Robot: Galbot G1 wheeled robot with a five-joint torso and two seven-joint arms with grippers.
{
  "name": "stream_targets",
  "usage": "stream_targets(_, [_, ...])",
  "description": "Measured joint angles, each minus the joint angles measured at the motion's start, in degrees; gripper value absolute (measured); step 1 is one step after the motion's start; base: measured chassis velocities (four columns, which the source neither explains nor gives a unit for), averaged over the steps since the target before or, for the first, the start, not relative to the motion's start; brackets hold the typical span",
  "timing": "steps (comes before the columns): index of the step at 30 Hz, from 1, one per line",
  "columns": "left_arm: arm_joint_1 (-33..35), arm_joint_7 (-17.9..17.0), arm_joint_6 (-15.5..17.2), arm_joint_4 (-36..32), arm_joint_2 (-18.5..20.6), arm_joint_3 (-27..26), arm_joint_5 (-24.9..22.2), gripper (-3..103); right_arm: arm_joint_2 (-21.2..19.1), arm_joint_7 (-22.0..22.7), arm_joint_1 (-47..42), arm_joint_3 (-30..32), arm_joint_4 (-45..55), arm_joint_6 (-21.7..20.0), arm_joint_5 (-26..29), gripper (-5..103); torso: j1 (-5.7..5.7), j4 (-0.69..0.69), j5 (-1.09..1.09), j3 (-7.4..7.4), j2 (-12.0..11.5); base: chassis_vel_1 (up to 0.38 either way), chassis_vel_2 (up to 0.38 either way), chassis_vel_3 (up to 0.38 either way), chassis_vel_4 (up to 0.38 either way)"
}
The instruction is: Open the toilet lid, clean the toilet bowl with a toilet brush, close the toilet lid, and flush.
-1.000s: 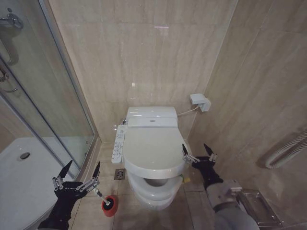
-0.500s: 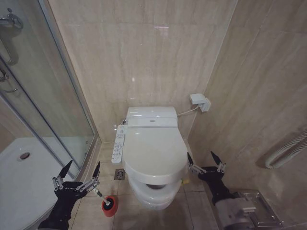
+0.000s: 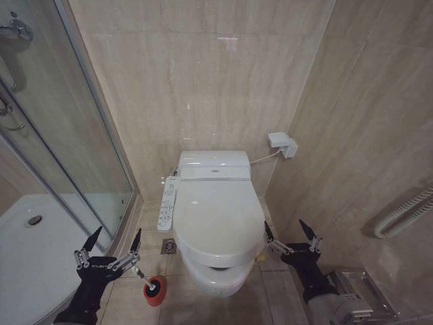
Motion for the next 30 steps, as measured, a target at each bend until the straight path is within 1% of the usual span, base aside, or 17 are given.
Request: stream_targets(30, [0.00, 0.00, 0.00, 0.00, 0.00, 0.00, 0.00, 100, 0.45, 0.16, -0.31, -0.51, -0.14, 0.38, -1.11, 100, 0.00, 0.00, 0.00, 0.00, 0.00, 0.000, 0.000, 0.000, 0.000])
